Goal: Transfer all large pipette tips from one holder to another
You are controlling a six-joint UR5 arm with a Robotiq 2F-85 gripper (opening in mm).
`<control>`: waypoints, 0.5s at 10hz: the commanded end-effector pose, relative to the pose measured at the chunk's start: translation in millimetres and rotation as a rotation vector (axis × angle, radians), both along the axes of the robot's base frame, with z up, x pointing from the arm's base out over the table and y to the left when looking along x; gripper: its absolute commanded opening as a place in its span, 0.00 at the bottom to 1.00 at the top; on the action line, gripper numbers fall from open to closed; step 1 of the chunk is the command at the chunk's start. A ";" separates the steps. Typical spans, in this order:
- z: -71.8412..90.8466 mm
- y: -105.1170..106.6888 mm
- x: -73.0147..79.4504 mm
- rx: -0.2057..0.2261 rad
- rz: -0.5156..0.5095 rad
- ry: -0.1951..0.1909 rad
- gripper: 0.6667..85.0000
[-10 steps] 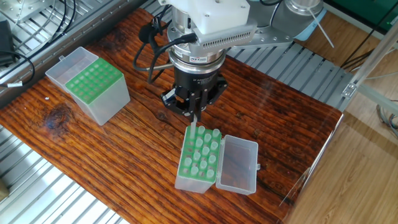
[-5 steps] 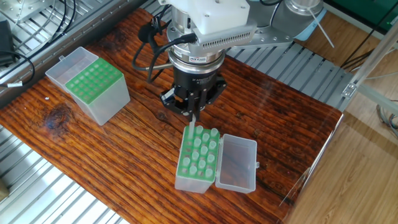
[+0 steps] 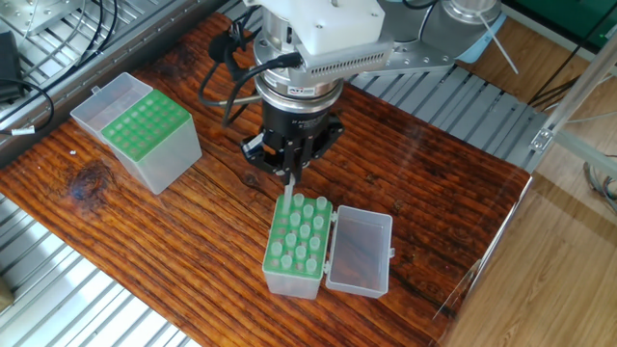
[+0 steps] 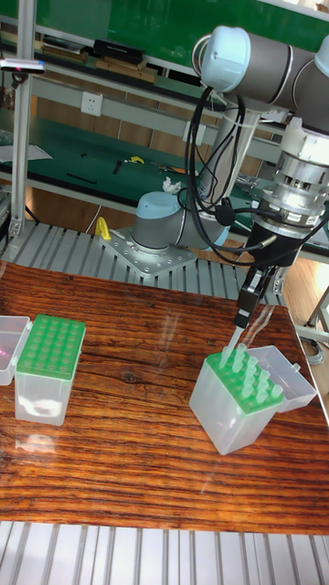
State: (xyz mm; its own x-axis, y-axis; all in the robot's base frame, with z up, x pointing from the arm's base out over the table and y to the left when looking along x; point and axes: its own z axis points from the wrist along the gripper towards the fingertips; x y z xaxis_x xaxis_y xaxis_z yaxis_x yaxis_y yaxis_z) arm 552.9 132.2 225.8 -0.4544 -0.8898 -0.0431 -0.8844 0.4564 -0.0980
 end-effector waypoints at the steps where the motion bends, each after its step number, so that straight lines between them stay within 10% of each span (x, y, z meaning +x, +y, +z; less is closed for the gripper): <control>1: -1.6 -1.0 0.4 0.002 0.000 0.005 0.00; 5: -2.0 -2.6 -2.9 -0.005 -0.002 0.021 0.00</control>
State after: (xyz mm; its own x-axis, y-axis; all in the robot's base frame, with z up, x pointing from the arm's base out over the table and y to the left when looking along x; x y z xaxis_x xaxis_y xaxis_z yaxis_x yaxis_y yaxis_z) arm 551.6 128.6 223.1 -0.4544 -0.8904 -0.0276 -0.8858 0.4549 -0.0922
